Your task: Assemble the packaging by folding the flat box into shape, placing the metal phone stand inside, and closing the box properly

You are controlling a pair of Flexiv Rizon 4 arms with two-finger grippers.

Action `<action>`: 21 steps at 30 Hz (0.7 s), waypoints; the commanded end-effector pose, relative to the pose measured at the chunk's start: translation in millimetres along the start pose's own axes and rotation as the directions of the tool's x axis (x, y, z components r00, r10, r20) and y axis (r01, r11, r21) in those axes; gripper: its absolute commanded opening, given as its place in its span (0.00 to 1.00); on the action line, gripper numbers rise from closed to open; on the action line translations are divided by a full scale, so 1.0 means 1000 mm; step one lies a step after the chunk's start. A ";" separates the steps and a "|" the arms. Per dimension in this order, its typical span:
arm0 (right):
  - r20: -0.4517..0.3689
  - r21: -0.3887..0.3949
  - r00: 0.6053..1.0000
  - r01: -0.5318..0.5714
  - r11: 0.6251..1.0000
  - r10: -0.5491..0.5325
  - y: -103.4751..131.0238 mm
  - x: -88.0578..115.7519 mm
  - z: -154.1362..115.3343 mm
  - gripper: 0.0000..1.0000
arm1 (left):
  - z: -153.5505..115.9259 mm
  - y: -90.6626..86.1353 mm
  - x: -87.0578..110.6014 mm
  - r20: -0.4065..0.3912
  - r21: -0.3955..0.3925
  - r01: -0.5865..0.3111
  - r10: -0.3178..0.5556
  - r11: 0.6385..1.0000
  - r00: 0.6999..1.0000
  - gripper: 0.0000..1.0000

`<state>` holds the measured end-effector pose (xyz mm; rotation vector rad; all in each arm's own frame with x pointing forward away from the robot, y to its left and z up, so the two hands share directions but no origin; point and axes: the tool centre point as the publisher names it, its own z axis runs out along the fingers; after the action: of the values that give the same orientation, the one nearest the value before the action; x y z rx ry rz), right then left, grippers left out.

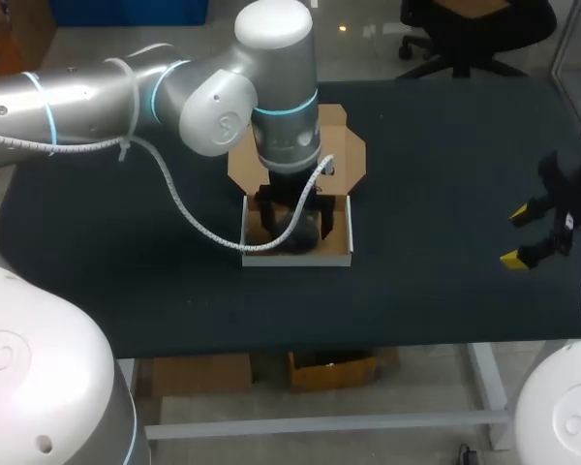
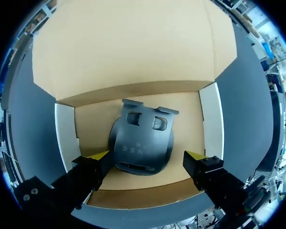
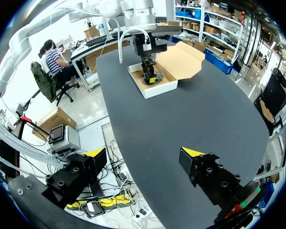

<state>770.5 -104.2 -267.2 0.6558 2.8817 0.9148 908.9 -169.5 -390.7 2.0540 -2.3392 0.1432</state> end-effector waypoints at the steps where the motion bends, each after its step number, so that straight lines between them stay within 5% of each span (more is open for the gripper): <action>1: -0.001 -0.003 1.000 0.001 1.000 -0.001 -0.001 0.000 -0.001 1.00 | -0.002 0.009 -0.002 -0.007 0.006 0.003 -0.003 1.000 1.000 1.00; 21: -0.001 -0.003 1.000 0.001 1.000 -0.001 -0.001 0.000 -0.001 1.00 | 0.005 0.039 0.014 0.023 -0.052 0.020 -0.018 0.998 1.000 1.00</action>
<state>770.5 -104.2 -267.2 0.6558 2.8816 0.9150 869.0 -174.1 -395.9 2.0566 -2.3056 0.0728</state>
